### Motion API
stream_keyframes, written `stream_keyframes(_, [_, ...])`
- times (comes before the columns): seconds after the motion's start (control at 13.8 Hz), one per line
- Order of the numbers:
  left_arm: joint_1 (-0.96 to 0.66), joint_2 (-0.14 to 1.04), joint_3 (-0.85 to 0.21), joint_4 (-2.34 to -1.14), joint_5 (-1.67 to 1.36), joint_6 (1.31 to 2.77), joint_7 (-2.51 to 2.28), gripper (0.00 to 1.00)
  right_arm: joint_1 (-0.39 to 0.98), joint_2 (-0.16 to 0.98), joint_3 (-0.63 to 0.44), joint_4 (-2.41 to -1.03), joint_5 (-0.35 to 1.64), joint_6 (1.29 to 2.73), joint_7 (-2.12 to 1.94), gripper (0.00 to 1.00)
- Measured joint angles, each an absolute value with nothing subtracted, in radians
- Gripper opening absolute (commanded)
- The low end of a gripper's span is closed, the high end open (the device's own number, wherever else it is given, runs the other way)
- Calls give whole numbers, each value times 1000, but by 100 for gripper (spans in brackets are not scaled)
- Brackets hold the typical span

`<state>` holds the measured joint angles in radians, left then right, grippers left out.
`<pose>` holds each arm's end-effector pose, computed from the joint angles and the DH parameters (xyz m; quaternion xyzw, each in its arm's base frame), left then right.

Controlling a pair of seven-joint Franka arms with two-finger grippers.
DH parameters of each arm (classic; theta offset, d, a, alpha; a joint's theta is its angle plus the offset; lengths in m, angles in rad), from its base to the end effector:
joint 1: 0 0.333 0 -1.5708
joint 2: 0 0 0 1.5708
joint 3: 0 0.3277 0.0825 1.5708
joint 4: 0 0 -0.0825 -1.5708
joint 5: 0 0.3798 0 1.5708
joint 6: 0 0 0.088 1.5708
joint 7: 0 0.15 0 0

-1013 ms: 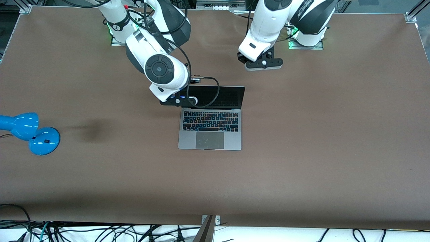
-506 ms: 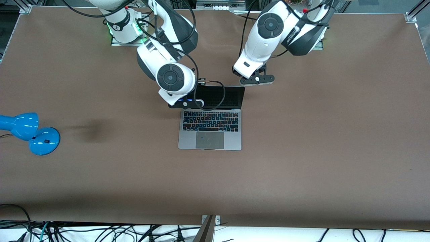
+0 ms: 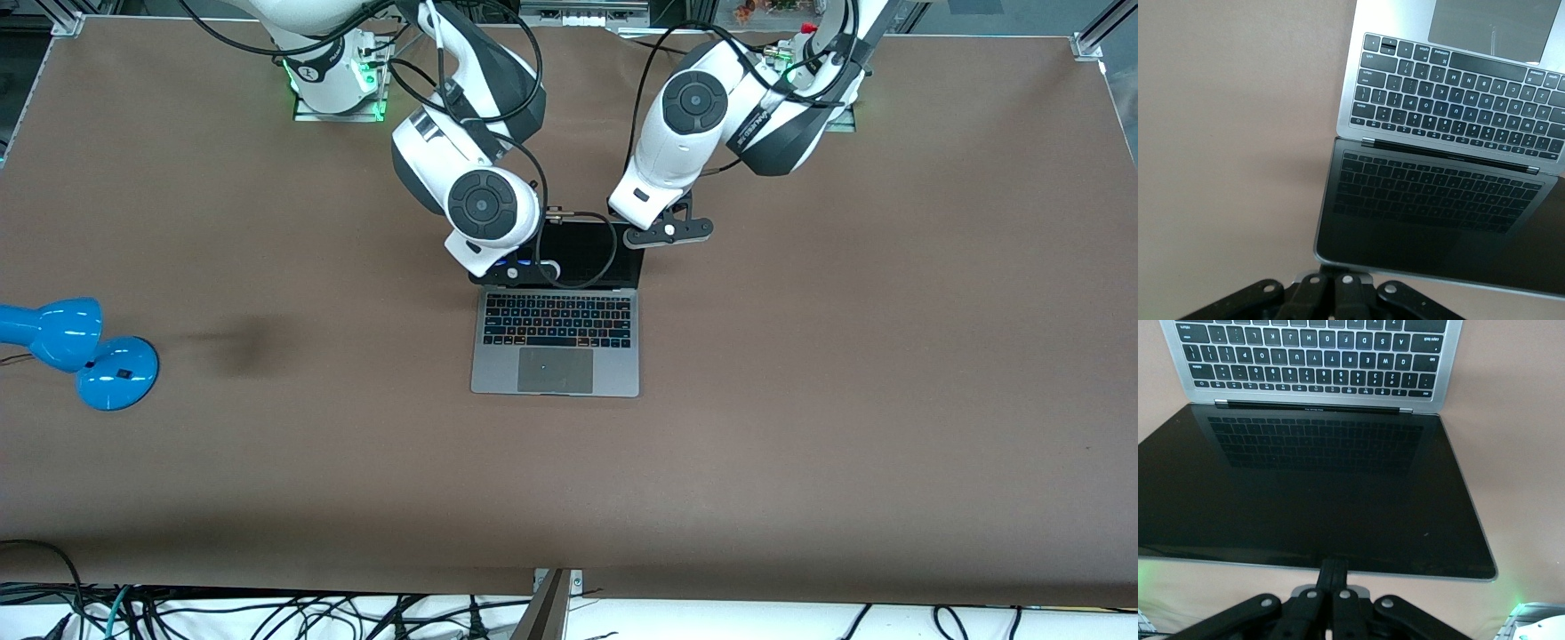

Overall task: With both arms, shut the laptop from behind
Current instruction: 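Lower both grippers behind the laptop screen, fingers closed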

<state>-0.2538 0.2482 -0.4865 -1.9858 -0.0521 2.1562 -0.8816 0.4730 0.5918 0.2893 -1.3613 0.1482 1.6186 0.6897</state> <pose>0.4351 -0.3945 0.3221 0.9925 0.0901 -0.0747 0.0360 0.4916 0.4541 0.3411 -0.9759 -0.0099 0.2174 0.0136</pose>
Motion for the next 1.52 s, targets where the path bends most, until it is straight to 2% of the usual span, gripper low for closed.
stream_keyframes(1.01, [-253, 312, -481, -1910, -13, 2161, -916, 0, 477, 581, 340, -1356, 146, 1624, 744, 0])
stream_keyframes(1.52, [-254, 315, -481, -1909, 3, 2168, -917, 0, 472, 618, 338, -1362, 103, 1720, 744, 0])
